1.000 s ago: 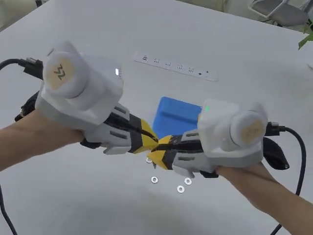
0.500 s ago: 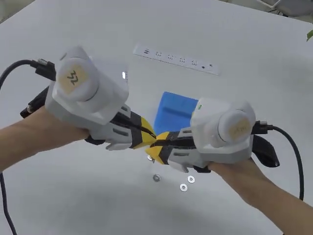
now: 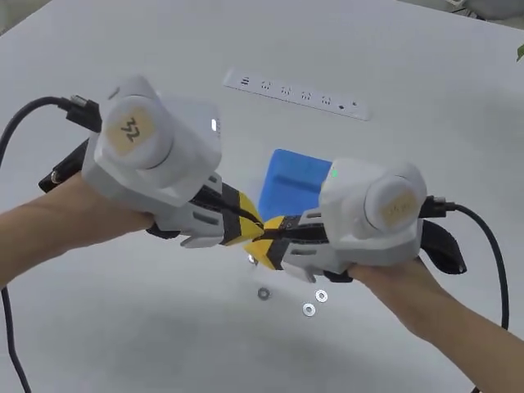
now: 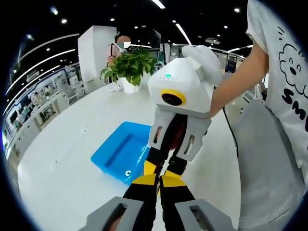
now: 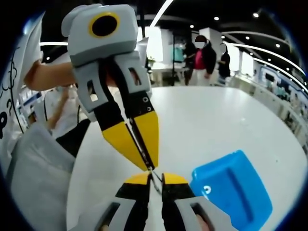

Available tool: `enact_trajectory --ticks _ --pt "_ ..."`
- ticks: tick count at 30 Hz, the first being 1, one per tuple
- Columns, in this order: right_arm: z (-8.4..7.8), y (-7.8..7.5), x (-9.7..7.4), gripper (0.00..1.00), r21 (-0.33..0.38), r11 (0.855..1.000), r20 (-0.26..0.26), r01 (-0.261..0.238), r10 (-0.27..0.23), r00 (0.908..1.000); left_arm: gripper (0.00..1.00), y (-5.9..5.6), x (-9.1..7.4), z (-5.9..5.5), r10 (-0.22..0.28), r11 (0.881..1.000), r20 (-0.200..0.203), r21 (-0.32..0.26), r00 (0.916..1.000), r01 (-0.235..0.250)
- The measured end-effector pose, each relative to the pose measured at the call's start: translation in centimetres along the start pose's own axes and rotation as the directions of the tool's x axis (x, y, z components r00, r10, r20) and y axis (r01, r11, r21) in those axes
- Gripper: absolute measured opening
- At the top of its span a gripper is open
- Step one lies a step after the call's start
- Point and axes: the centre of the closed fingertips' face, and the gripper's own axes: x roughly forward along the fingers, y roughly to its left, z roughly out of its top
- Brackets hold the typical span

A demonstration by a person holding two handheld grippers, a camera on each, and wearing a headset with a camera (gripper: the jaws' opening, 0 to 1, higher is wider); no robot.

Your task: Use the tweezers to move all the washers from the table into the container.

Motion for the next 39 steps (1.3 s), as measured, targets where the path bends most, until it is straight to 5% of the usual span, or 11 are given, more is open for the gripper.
enact_trajectory --ticks 18,30,34,39 --pt "0.0 -0.3 0.3 0.06 0.026 1.0 0.007 -0.008 0.007 0.9999 0.0 0.5 0.0 -0.2 0.004 1.0 -0.005 0.011 1.0 -0.004" --pt "-1.8 -0.7 0.6 0.09 0.013 1.0 -0.045 0.003 -0.003 0.999 0.0 0.0 0.3 0.1 -0.003 0.999 -0.018 0.032 0.9998 0.003" --pt "-3.1 -0.6 1.5 0.08 -0.027 1.0 -0.104 -0.007 0.004 0.9946 0.0 -0.3 0.3 0.1 -0.011 0.999 -0.017 0.036 0.9998 0.011" --pt "-3.0 -0.7 1.5 0.07 -0.043 0.999 -0.101 -0.008 0.003 0.9949 0.0 -0.3 0.1 0.0 -0.01 1.0 -0.018 0.028 0.9998 0.011"
